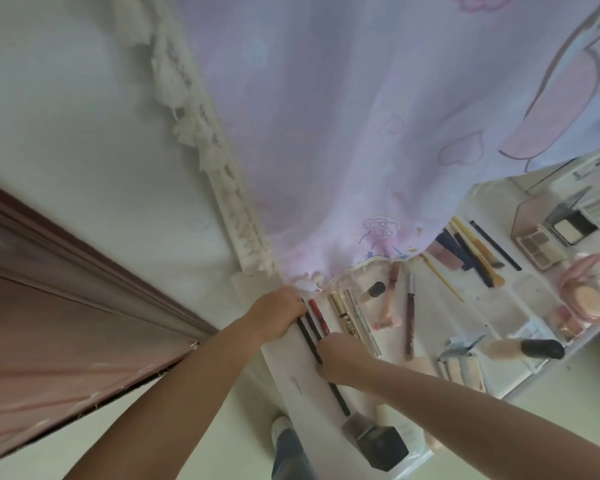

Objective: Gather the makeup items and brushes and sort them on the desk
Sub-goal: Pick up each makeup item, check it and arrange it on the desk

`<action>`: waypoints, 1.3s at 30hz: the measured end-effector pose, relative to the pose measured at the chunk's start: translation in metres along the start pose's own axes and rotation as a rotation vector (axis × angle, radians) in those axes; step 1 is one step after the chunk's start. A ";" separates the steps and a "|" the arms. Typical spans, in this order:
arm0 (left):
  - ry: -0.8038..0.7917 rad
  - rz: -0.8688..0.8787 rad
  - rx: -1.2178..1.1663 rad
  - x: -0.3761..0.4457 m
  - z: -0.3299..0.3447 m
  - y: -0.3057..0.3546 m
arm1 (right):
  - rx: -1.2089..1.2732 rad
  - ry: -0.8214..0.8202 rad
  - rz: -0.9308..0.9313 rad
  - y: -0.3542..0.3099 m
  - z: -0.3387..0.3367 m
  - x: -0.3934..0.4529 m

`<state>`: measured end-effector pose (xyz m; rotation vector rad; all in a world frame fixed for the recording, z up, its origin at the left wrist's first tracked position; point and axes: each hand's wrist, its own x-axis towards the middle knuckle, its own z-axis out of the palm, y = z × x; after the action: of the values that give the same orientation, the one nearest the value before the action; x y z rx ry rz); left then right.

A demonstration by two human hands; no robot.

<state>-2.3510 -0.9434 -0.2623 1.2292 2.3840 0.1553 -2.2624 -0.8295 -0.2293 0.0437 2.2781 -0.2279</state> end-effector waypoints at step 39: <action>0.192 -0.740 -0.255 0.097 -0.092 0.197 | 0.147 0.302 -0.147 0.278 -0.118 0.035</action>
<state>-2.2928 -0.7391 -0.1546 0.1824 2.7075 0.3340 -2.3439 -0.5366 -0.2220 -0.0139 2.5631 -0.4948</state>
